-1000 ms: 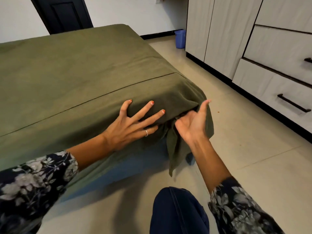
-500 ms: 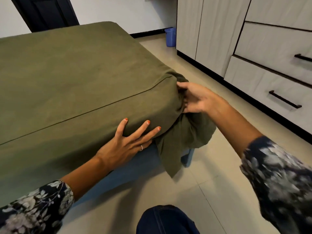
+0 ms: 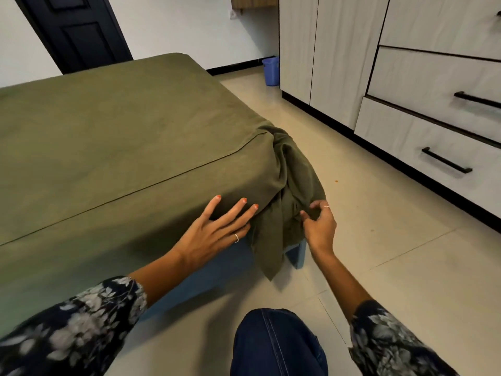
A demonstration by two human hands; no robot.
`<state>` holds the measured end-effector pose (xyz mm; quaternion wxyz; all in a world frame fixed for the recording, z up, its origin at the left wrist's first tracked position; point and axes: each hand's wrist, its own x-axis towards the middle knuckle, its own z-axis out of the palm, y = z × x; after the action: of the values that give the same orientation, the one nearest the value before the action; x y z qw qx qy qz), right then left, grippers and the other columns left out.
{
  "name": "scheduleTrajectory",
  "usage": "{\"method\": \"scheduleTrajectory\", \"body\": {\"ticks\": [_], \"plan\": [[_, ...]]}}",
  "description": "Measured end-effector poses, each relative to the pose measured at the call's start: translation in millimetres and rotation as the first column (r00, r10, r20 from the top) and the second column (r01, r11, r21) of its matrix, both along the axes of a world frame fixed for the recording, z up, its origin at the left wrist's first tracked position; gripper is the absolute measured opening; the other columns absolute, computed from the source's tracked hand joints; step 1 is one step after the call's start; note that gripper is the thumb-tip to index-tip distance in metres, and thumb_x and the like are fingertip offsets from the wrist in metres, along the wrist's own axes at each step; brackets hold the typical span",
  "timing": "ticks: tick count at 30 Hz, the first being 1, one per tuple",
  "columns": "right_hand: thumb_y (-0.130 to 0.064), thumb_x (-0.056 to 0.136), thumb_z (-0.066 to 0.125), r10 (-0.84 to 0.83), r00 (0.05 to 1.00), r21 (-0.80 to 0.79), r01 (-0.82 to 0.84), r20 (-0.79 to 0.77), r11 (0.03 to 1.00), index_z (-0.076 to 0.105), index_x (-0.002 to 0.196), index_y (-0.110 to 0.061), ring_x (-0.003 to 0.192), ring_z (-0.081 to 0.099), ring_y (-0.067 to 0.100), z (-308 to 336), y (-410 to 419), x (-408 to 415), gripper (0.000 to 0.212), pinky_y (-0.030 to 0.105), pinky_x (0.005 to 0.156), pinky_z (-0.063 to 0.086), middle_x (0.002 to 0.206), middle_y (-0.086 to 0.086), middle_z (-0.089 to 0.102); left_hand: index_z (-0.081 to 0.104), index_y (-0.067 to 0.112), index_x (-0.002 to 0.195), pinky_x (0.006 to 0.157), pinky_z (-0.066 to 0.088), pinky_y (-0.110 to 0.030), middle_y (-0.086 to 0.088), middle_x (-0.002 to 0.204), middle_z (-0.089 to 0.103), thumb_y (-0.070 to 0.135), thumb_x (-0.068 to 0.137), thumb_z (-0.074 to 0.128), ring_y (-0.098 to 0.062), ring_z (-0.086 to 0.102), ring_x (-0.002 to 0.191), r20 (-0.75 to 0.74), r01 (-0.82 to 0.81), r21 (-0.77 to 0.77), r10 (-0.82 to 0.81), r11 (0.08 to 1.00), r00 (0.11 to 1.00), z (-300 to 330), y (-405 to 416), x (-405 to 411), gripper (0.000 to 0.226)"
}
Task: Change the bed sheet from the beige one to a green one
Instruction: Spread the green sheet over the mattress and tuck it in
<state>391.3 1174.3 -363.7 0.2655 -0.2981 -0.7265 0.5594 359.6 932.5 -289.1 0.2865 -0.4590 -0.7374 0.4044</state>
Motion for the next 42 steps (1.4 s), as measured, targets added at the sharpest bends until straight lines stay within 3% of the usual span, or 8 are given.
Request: {"method": "scheduleTrajectory", "body": {"ticks": [5,12,16,21,24,26,33,42], "plan": [[0.001,0.087,0.053,-0.012,0.997,0.191,0.027,-0.08,0.981,0.065,0.109,-0.001,0.106,0.056,0.029,4.8,-54.7,8.7,0.025,0.018,0.09,0.036,0.114,0.014,0.057,0.019,0.027,0.151,0.102,-0.016,-0.071,-0.014,0.156,-0.022,0.02,0.086,0.051,-0.038,-0.022,0.14,-0.023,0.0,-0.1,-0.003,0.995,1.0,11.6,14.6,-3.6,0.073],[0.003,0.09,0.049,0.213,0.967,0.214,-0.18,-0.141,0.96,0.029,0.149,-0.013,0.116,0.039,-0.004,16.6,-68.3,27.9,0.064,-0.005,0.094,0.018,0.152,0.01,0.03,0.019,0.028,0.149,0.101,-0.018,-0.069,-0.01,0.155,-0.028,0.027,0.091,0.053,-0.036,-0.023,0.142,0.017,0.04,-0.093,-0.038,0.995,0.999,54.8,1.5,-16.8,0.067],[-0.002,0.093,0.051,-0.083,0.96,-0.091,0.06,-0.267,0.994,0.031,0.148,-0.018,0.138,0.034,0.017,79.0,-26.9,-0.8,0.061,0.015,0.11,0.021,0.154,0.008,0.028,0.017,0.03,0.15,0.098,-0.025,-0.067,-0.009,0.156,-0.026,0.027,0.094,0.049,-0.035,-0.027,0.14,0.035,0.069,-0.157,-0.065,0.985,0.997,47.2,2.2,-19.1,0.065],[0.016,0.088,0.04,0.192,0.798,-0.41,-0.48,-0.572,0.776,0.058,0.126,-0.006,0.112,0.06,0.014,136.0,-7.9,-26.4,0.048,0.023,0.098,0.046,0.126,0.01,0.061,0.034,0.029,0.146,0.106,-0.013,-0.067,-0.009,0.16,0.002,0.032,0.087,0.057,-0.037,-0.006,0.145,0.002,0.198,-0.105,-0.199,0.975,0.98,33.9,-1.3,-28.9,0.063],[0.009,0.091,0.041,0.147,0.937,-0.291,-0.244,-0.318,0.925,0.054,0.133,-0.008,0.125,0.05,0.017,88.4,-44.4,-9.3,0.047,0.02,0.104,0.036,0.136,0.01,0.054,0.029,0.026,0.149,0.107,-0.01,-0.067,-0.012,0.16,-0.001,0.032,0.089,0.054,-0.038,-0.011,0.143,-0.03,0.245,-0.101,-0.249,0.964,0.968,25.7,-1.7,-33.4,0.065],[-0.008,0.096,0.046,0.191,0.981,0.082,-0.187,-0.039,0.979,0.04,0.142,-0.006,0.139,0.031,0.026,39.2,-66.4,-4.4,0.047,0.025,0.112,0.02,0.148,0.014,0.039,0.028,0.026,0.149,0.106,-0.009,-0.068,-0.014,0.16,-0.006,0.033,0.09,0.053,-0.039,-0.013,0.143,-0.032,0.25,-0.12,-0.255,0.961,0.966,20.4,-1.1,-33.2,0.064],[-0.032,0.086,0.014,0.181,0.931,0.665,-0.354,0.317,0.658,0.038,0.144,-0.012,0.143,0.022,0.018,19.4,-72.6,-10.1,0.066,0.044,0.115,-0.009,0.148,0.006,0.039,0.05,0.03,0.134,0.107,0.001,-0.068,-0.011,0.159,0.014,0.032,0.083,0.062,-0.036,0.011,0.146,0.016,0.298,-0.094,-0.297,0.95,0.955,49.9,0.3,-26.0,0.053],[-0.048,0.099,0.027,0.231,0.593,0.541,-0.802,0.771,0.253,0.011,0.153,-0.022,0.147,0.01,0.025,65.6,-35.7,-81.0,0.062,0.043,0.119,0.01,0.16,0.002,0.009,0.041,0.029,0.142,0.106,-0.01,-0.067,-0.011,0.16,0.005,0.036,0.079,0.065,-0.037,-0.003,0.144,0.022,0.229,-0.132,-0.228,0.965,0.973,47.6,-2.4,-30.6,0.068]]}}
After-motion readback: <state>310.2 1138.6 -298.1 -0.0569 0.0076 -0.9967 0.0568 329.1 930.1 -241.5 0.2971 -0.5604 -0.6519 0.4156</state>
